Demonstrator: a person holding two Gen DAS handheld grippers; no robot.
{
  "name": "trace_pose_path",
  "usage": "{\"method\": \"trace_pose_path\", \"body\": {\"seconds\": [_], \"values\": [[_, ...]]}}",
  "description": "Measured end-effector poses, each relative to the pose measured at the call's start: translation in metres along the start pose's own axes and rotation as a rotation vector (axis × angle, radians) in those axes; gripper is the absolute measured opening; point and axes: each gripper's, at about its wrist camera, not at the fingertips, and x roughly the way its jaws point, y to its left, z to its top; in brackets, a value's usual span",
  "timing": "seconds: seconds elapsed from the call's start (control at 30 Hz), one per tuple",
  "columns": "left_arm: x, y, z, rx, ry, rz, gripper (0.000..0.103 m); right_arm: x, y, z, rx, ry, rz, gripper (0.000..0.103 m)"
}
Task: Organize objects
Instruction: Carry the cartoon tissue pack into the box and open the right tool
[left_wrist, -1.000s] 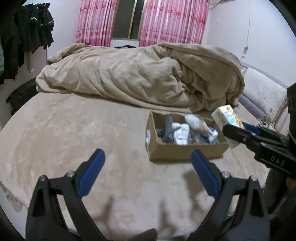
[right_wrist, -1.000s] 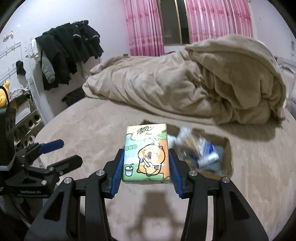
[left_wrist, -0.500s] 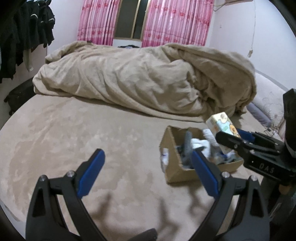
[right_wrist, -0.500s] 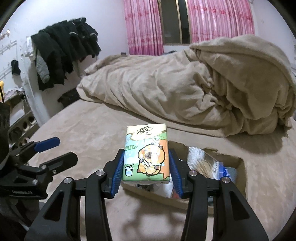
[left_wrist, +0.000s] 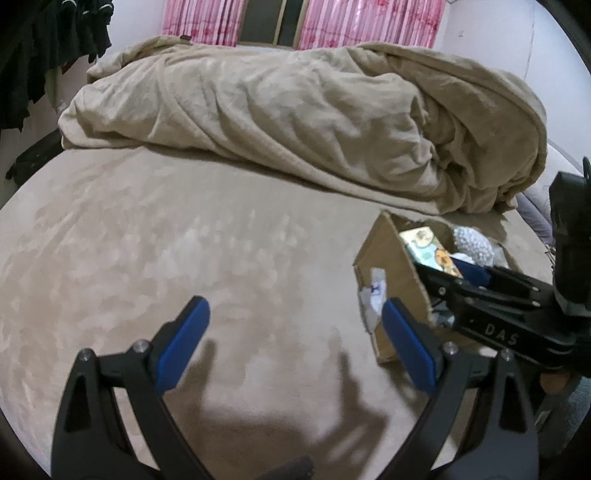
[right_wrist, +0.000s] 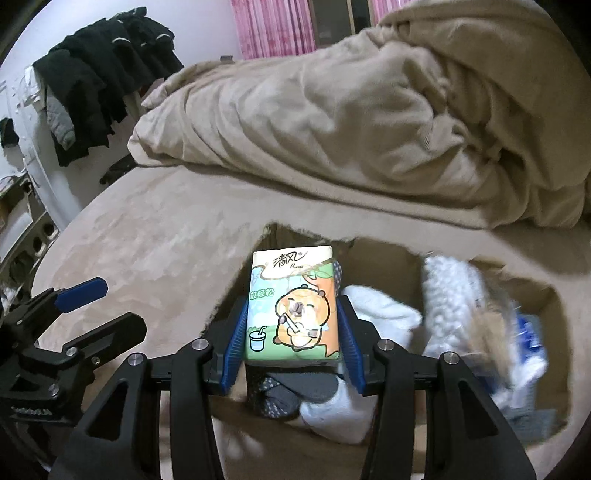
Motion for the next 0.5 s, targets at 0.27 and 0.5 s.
{"method": "trace_pose_path", "body": {"seconds": [0.27,0.5], "values": [[-0.001,0.001,-0.004,0.001,0.013,0.010,0.095,0.009,0.002,-0.001,0.000,0.005,0.000,0.059],[-0.026,-0.008,-0.006,0.023,-0.010,0.011,0.095,-0.021,0.013,-0.005,-0.076,-0.062,-0.082,0.081]]}}
